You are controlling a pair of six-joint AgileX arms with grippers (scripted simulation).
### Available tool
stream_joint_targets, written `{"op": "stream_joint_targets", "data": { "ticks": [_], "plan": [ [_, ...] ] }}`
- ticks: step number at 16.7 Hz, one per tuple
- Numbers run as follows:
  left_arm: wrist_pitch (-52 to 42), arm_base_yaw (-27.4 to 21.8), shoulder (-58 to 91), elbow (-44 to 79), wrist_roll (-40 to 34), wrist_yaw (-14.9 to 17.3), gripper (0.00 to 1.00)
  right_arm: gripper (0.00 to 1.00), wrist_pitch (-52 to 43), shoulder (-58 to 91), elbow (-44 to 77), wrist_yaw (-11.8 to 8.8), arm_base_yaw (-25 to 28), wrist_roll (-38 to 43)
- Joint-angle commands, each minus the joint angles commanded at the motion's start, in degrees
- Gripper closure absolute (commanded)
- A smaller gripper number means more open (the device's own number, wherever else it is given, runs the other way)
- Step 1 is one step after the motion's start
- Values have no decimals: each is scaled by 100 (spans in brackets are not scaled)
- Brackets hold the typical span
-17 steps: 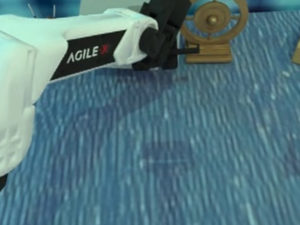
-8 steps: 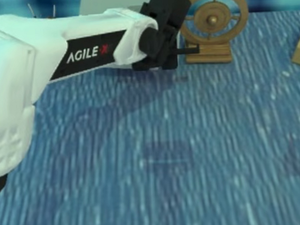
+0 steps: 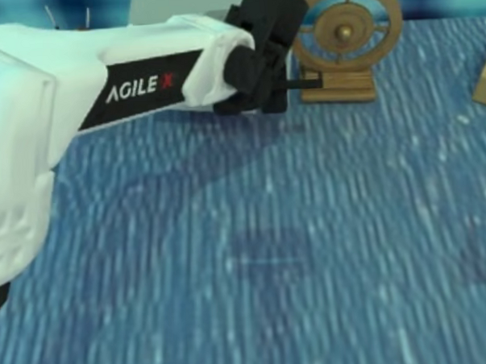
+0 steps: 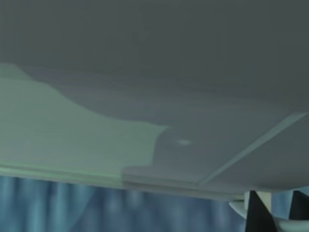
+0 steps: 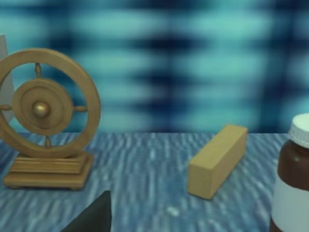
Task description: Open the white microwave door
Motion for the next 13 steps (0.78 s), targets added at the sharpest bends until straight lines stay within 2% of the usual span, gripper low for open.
{"op": "stream_joint_targets", "data": {
  "ticks": [5,13],
  "plan": [
    [299,71,-304,-456,336,220,100,0,0,0,0,0,0,0],
    [302,71,-307,-460,339,223,100,0,0,0,0,0,0,0]
  ]
}}
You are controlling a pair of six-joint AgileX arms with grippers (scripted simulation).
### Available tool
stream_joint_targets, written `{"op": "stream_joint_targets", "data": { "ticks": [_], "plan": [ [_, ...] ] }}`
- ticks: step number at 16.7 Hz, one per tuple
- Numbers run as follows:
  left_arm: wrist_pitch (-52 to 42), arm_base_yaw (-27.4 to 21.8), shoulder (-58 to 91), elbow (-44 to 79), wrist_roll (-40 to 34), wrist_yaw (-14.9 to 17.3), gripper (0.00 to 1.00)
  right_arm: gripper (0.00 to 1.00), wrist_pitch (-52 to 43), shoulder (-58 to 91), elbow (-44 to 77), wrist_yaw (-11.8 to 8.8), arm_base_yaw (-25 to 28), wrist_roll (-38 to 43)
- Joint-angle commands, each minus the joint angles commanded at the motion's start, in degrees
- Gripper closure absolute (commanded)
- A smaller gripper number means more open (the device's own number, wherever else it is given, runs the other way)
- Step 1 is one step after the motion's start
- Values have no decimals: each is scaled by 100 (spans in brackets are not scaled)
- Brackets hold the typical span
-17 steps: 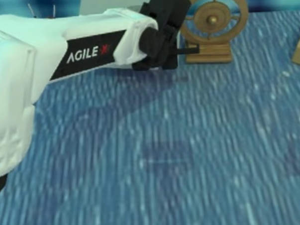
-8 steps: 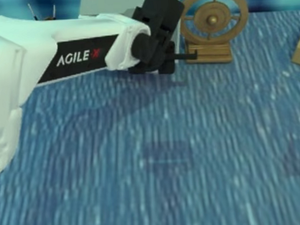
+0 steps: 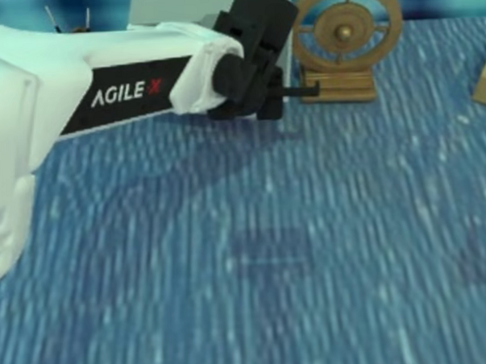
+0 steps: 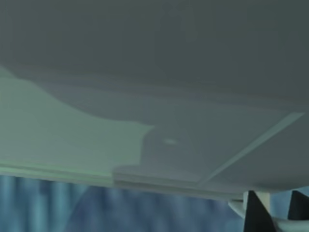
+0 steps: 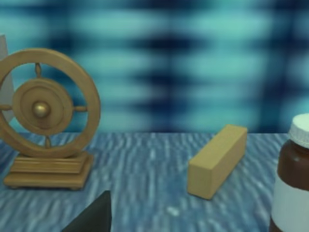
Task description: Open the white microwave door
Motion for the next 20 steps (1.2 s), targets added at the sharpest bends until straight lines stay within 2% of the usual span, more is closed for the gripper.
{"op": "stream_joint_targets", "data": {
  "ticks": [16,20],
  "plan": [
    [0,0,0,0,0,0,100,0,0,0,0,0,0,0],
    [99,6,-86,-195,125,94,100,0,0,0,0,0,0,0]
  ]
}}
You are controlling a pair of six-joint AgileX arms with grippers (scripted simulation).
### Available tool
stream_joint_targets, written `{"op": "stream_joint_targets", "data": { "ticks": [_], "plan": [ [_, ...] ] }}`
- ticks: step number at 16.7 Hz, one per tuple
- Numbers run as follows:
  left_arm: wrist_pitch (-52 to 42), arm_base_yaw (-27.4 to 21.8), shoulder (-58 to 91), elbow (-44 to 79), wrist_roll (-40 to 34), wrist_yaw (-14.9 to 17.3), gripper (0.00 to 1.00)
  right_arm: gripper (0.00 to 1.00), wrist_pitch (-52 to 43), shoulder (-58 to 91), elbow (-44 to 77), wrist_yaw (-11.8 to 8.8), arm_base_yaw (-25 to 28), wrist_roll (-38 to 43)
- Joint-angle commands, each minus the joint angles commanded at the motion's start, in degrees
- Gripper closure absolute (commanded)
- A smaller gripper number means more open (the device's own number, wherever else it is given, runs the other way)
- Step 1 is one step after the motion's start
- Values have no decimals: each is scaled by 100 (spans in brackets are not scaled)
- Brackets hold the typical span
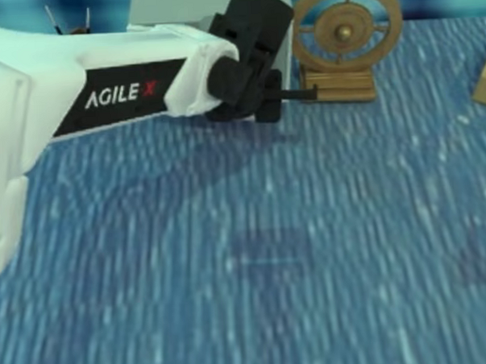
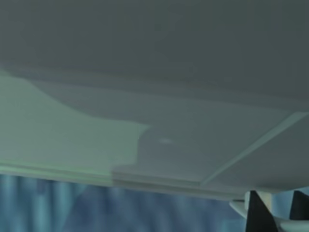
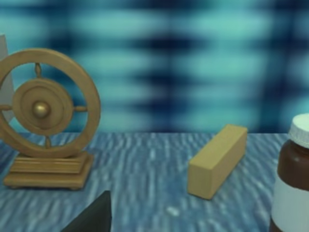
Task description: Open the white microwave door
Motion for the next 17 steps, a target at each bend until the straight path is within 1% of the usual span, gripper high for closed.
{"op": "stream_joint_targets", "data": {
  "ticks": [4,17],
  "plan": [
    [219,62,-230,-332,276,206,100,0,0,0,0,0,0,0],
    [221,62,-232,-334,278,208,100,0,0,0,0,0,0,0]
  ]
}}
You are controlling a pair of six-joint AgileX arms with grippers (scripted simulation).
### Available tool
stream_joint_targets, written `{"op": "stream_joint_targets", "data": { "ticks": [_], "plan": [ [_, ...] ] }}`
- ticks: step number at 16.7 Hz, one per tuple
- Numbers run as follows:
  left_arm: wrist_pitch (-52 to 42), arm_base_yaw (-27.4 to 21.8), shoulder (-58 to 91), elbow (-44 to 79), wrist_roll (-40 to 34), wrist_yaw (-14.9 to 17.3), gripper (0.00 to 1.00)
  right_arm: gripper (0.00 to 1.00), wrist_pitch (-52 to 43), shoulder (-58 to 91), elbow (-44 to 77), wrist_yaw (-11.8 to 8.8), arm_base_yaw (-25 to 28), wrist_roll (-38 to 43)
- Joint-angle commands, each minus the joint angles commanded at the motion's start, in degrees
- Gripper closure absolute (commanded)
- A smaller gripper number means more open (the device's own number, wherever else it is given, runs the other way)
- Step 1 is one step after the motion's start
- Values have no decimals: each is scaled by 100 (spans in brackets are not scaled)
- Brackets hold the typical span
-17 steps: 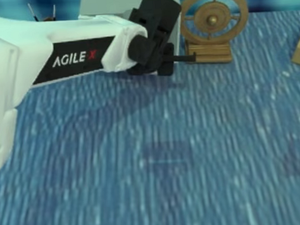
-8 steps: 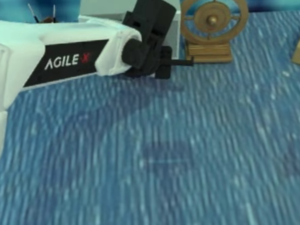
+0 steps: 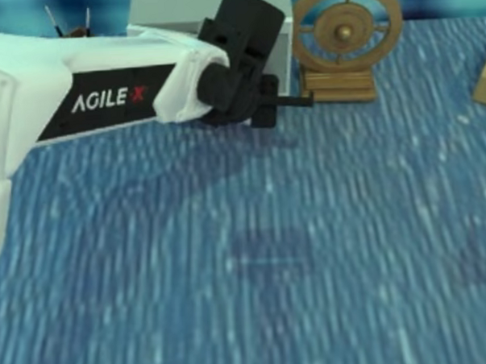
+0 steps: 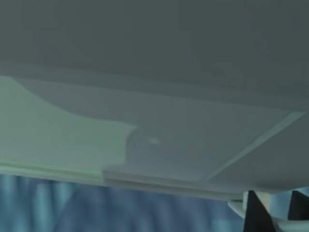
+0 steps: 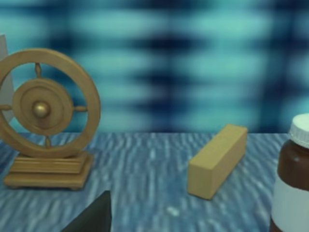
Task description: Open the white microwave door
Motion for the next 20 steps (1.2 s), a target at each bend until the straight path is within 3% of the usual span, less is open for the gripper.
{"op": "stream_joint_targets", "data": {
  "ticks": [11,20],
  "plan": [
    [0,0,0,0,0,0,100,0,0,0,0,0,0,0],
    [282,91,-309,-500,428,338,100,0,0,0,0,0,0,0]
  ]
}}
